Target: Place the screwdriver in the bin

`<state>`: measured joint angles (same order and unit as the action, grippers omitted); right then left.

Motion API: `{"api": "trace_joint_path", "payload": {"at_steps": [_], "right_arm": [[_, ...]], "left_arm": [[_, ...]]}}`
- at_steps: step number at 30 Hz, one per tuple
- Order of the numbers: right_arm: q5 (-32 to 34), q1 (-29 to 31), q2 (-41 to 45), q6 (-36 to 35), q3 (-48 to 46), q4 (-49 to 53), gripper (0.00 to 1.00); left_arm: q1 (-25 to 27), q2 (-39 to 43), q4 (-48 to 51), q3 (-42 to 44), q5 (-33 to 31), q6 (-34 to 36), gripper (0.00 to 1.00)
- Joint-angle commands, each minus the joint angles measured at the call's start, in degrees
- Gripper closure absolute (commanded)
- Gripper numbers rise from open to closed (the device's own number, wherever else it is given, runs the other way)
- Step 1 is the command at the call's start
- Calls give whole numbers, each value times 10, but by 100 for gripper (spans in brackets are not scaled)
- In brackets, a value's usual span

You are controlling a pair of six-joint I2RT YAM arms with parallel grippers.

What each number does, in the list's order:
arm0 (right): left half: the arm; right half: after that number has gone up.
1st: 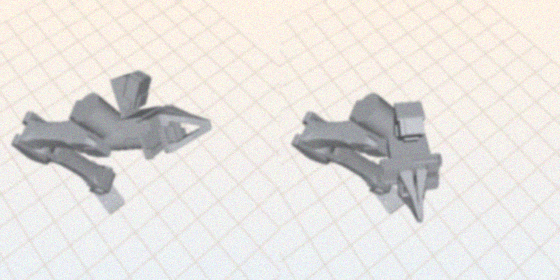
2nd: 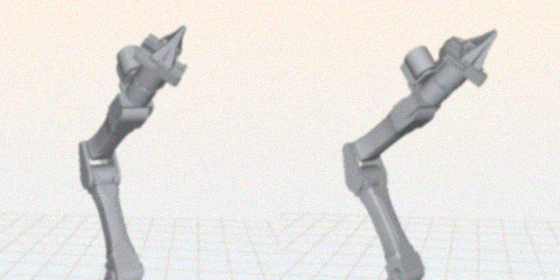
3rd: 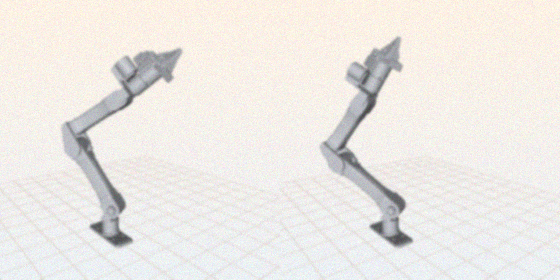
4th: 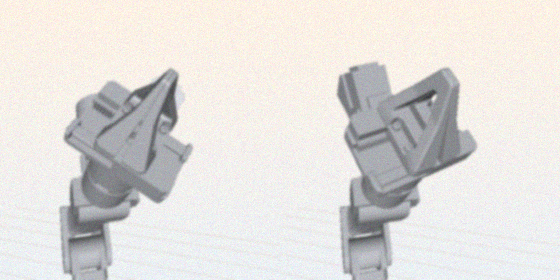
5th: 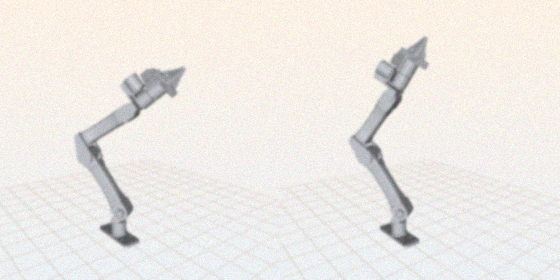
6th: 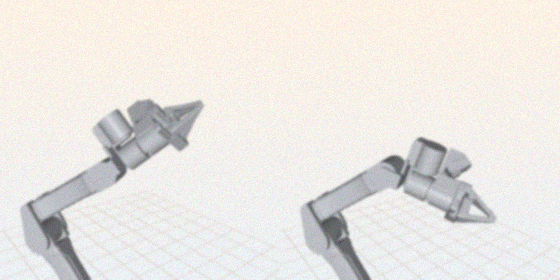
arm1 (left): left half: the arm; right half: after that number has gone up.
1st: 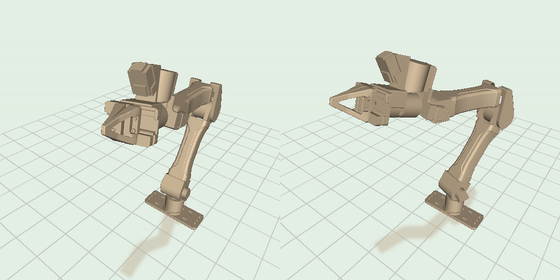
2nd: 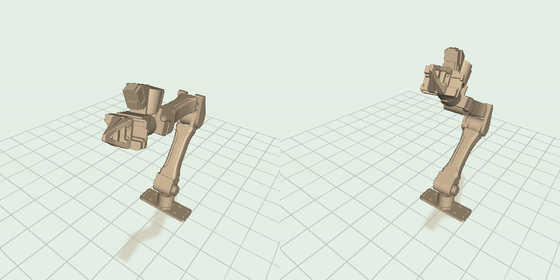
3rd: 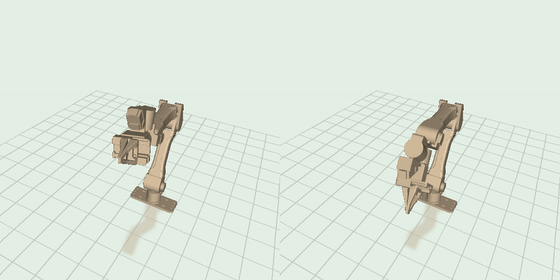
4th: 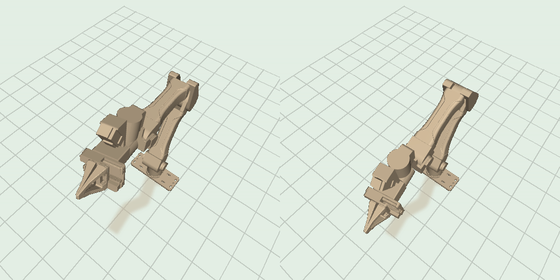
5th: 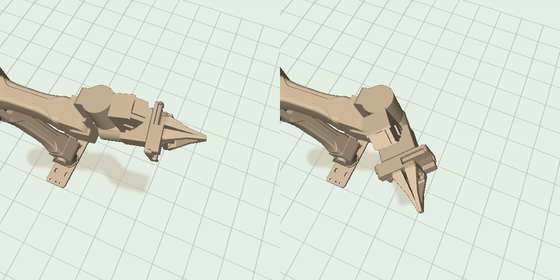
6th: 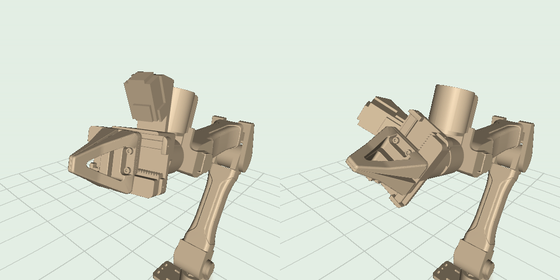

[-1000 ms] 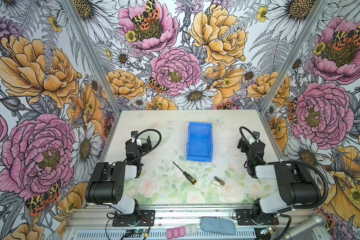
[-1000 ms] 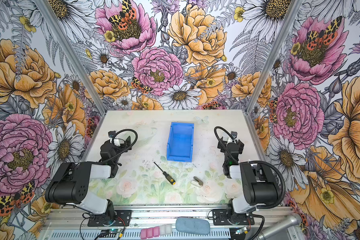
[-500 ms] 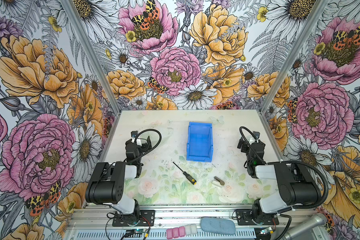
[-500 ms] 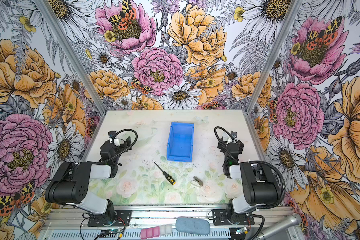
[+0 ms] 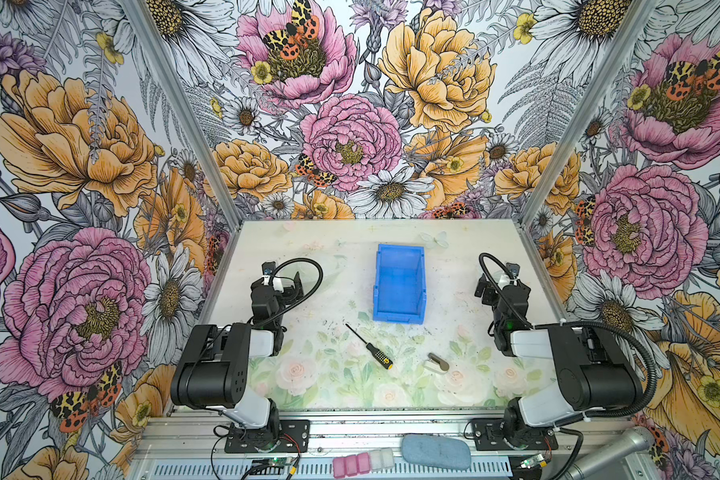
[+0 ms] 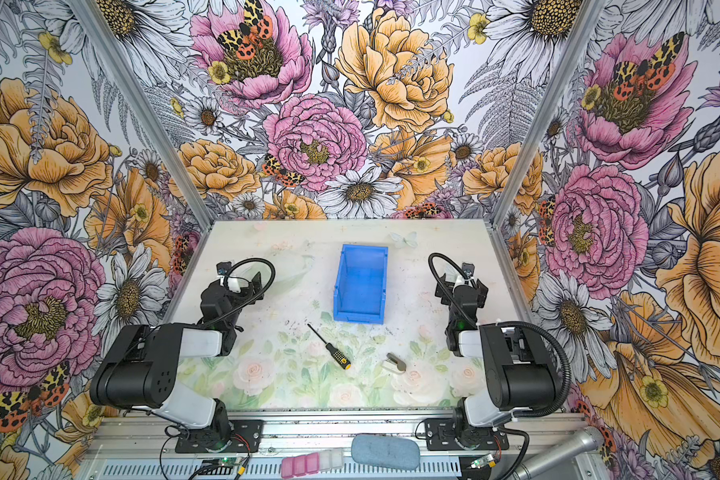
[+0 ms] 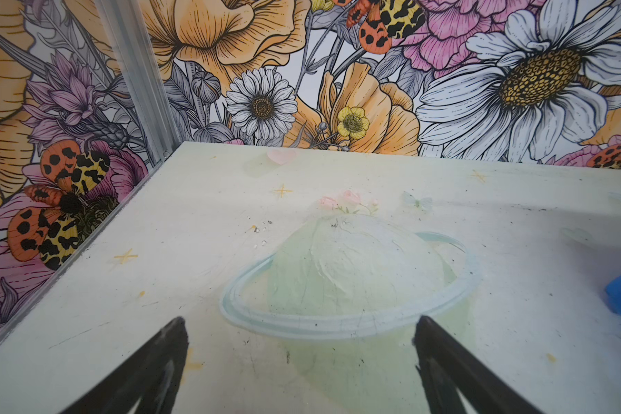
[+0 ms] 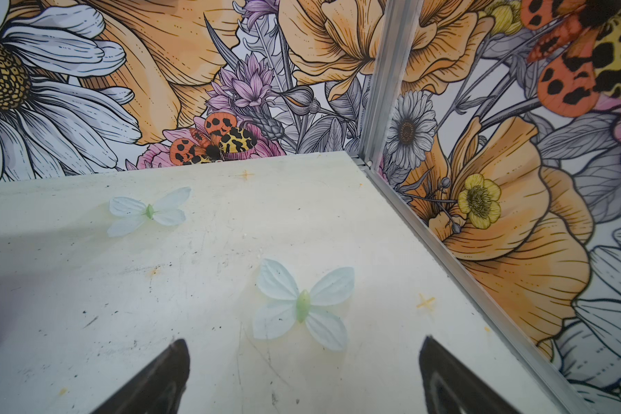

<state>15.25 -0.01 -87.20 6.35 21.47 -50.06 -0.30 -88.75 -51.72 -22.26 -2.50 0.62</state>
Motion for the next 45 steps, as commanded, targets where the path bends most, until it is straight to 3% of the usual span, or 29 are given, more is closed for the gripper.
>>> {"api": "trace_joint_path", "payload": {"at_steps": [1, 18, 29, 37, 40, 43, 45], "right_arm": [[8, 4, -8, 3, -3, -20, 0], [8, 4, -7, 4, -4, -21, 0], [4, 8, 26, -5, -2, 8, 1], [-10, 27, 143, -22, 38, 181, 1], [11, 46, 193, -4, 85, 306, 0], [36, 59, 227, 49, 158, 469, 0], [58, 68, 239, 80, 211, 579, 0]], "left_arm": [[-3, 1, -12, 3, 1, 7, 1], [-8, 2, -9, 2, 7, 2, 1], [-27, 46, 76, -23, 25, -16, 1], [-19, 87, 253, -81, 27, -16, 1], [2, 110, 317, -98, 3, -3, 1], [33, 129, 373, -115, -64, -6, 1], [38, 146, 411, -127, -54, -21, 1]]}}
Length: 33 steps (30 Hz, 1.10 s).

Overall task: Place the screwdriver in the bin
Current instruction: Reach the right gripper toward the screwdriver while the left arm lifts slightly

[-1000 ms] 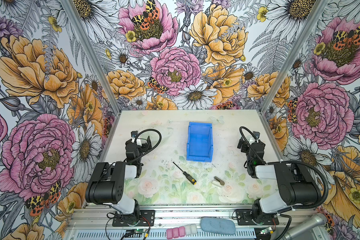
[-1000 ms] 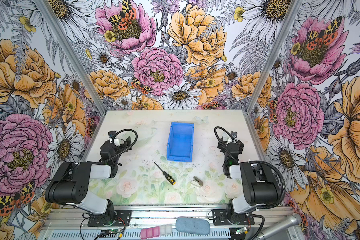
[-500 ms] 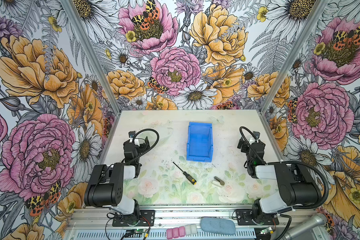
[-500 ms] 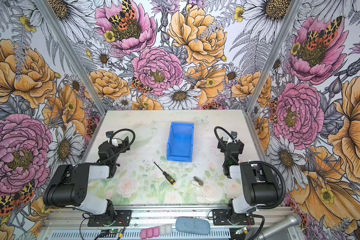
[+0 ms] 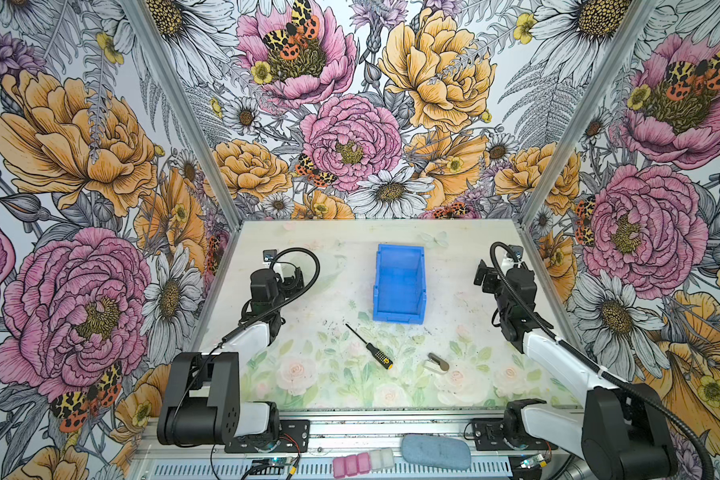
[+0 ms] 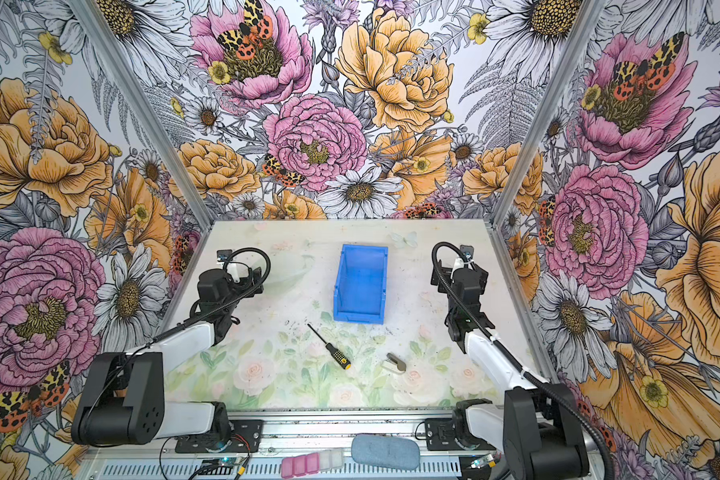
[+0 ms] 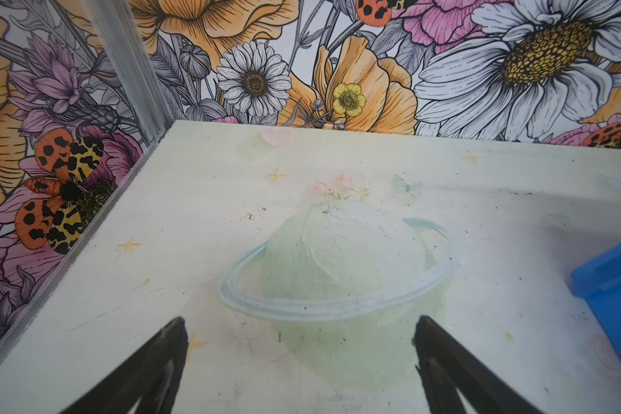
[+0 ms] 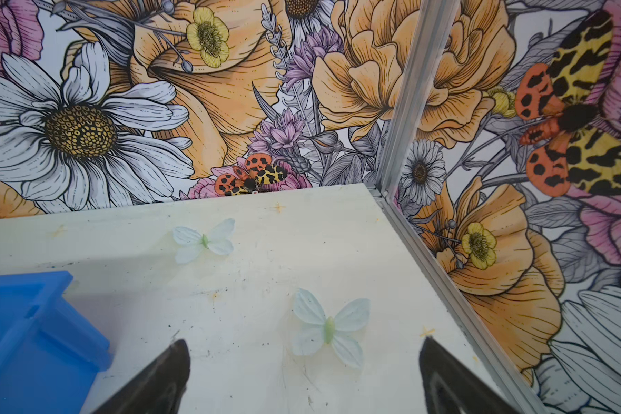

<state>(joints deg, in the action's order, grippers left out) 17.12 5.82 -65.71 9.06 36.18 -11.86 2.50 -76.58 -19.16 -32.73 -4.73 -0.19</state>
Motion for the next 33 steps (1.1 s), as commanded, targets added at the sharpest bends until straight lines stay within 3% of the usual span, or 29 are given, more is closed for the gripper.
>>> {"api": "trace_joint_path", "payload": {"at_steps": [1, 7, 10, 16, 21, 25, 33], "right_arm": [[39, 14, 31, 69, 82, 236, 1], [20, 73, 91, 107, 153, 409, 0], [11, 104, 89, 128, 185, 487, 1], [11, 223, 59, 150, 229, 553, 0], [34, 344, 2, 175, 267, 577, 1], [17, 393, -54, 183, 272, 575, 1], [-24, 475, -142, 175, 310, 567, 0]], "left_arm": [[12, 34, 115, -32, -30, -32, 1], [13, 57, 265, -99, 42, -136, 1], [10, 65, 291, -101, 93, -169, 1], [26, 78, 334, -107, 201, -191, 1], [46, 102, 357, -108, 280, -219, 1], [79, 124, 353, -96, 351, -238, 1], [119, 194, 351, -44, 373, -310, 1]]}}
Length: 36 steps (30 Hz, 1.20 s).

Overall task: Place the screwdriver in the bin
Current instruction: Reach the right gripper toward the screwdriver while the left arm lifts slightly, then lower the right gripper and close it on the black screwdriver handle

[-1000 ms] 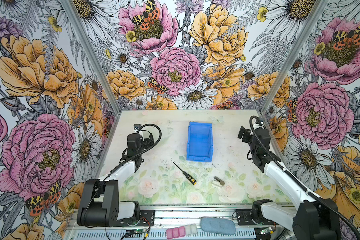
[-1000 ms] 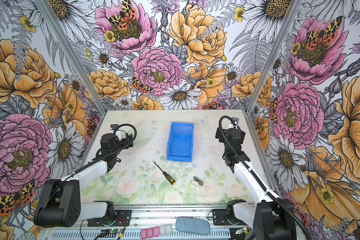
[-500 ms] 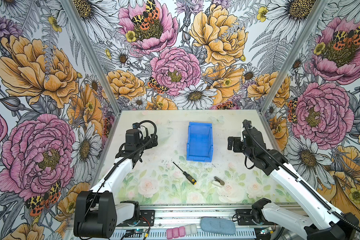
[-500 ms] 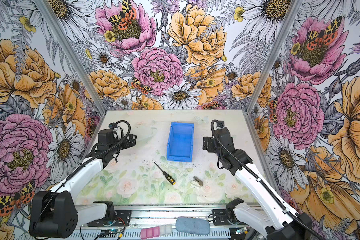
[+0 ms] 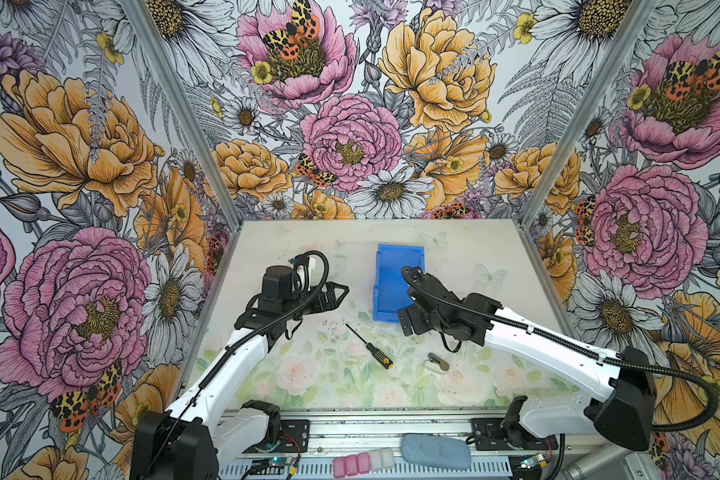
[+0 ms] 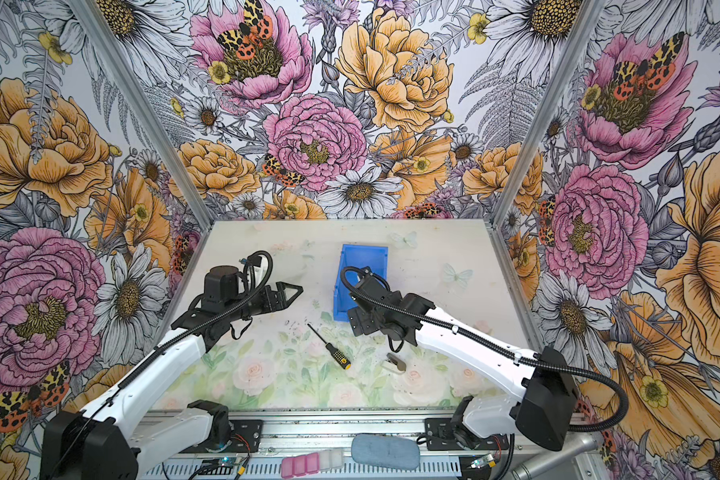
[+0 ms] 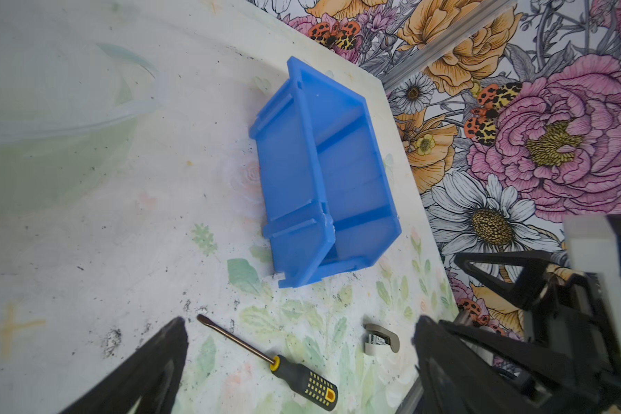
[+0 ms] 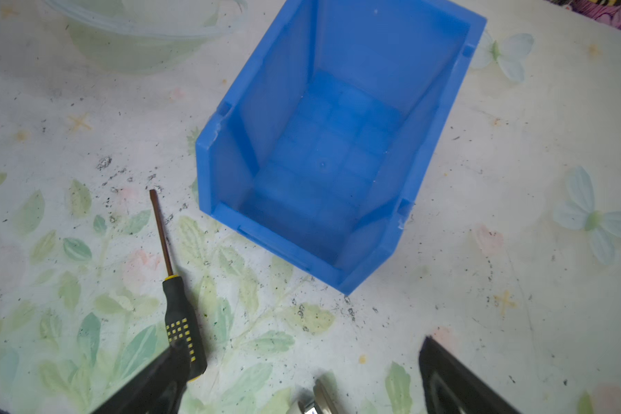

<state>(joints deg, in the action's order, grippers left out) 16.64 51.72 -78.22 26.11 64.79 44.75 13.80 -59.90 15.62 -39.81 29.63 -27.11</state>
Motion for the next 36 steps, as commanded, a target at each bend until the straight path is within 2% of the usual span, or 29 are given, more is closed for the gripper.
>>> {"api": "trace_joint_path", "payload": {"at_steps": [1, 7, 10, 18, 24, 28, 36], "right_arm": [[-27, 22, -29, 3, 25, -5, 1], [-71, 47, -81, 8, 23, -51, 1], [-94, 58, -99, 11, 15, -76, 1], [-132, 84, -153, 22, -4, -123, 5], [-141, 89, -180, 37, -28, -160, 14], [-140, 100, -204, 32, -32, -174, 22], [-127, 105, -245, 32, -30, -189, 33]], "left_arm": [[7, 40, 1, 41, 31, -52, 1], [27, 143, 26, 97, 19, -115, 1], [27, 183, 98, 81, -8, -96, 1], [57, 197, 135, 70, -6, -104, 1], [69, 256, 159, 78, -18, -126, 1], [71, 266, 168, 83, -21, -132, 1], [74, 279, 169, 89, -32, -141, 1]]}}
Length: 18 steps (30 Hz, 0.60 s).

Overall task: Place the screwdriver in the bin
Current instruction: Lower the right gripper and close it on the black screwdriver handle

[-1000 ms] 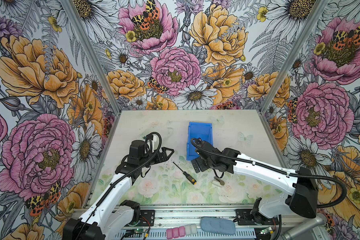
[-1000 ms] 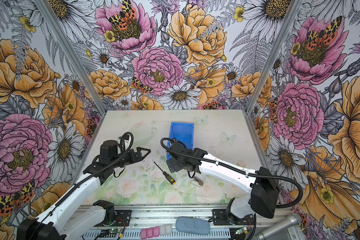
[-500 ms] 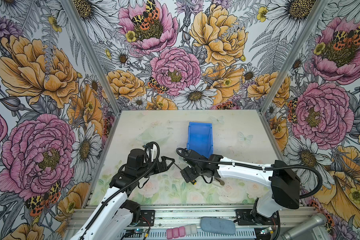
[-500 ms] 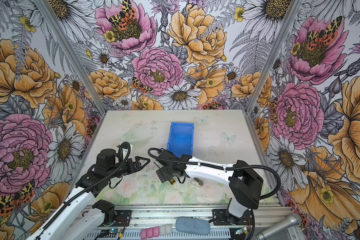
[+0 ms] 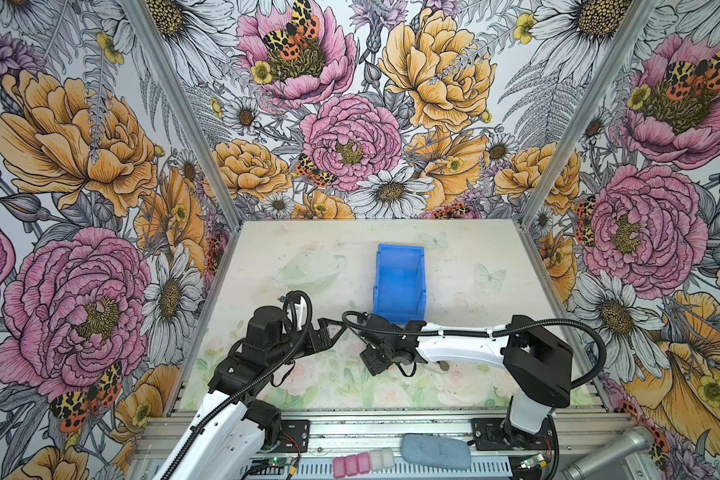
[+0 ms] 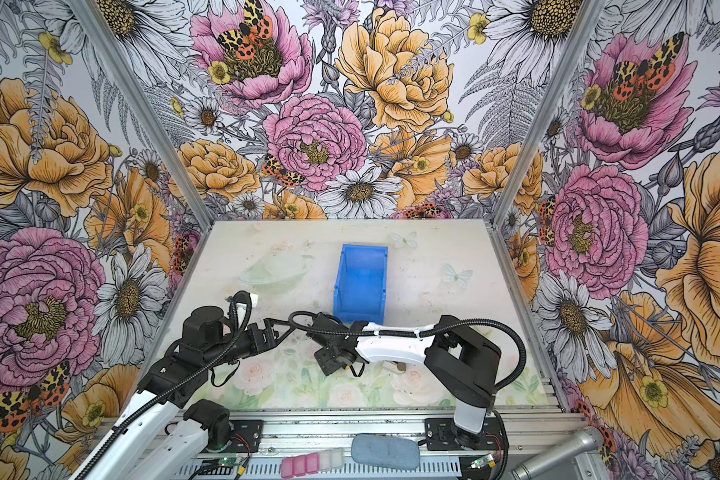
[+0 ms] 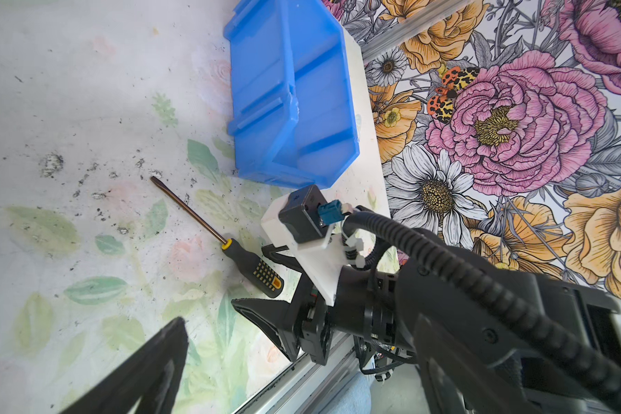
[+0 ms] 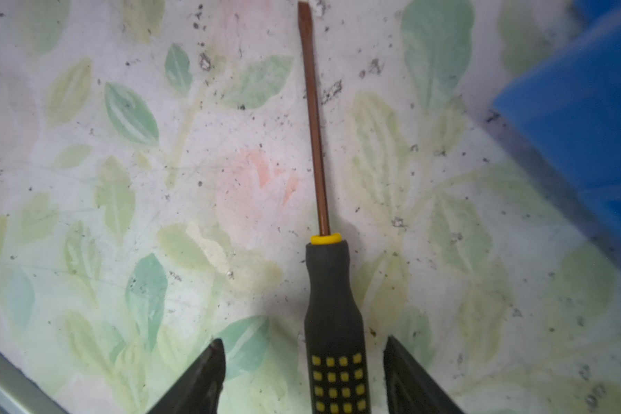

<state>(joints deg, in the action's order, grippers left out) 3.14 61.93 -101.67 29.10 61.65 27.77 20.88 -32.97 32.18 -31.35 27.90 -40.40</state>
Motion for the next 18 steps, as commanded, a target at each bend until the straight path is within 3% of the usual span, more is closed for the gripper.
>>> {"api": "trace_joint_path", "payload": {"at_steps": [1, 10, 18], "right_arm": [[8, 3, -14, 4, 3, -21, 34], [25, 6, -22, 10, -13, -25, 50], [40, 6, -8, 12, -24, -25, 73]], "left_arm": [[4, 10, 4, 5, -14, -7, 1], [4, 10, 5, 6, -19, -9, 1], [1, 9, 6, 10, -28, -13, 1]]}}
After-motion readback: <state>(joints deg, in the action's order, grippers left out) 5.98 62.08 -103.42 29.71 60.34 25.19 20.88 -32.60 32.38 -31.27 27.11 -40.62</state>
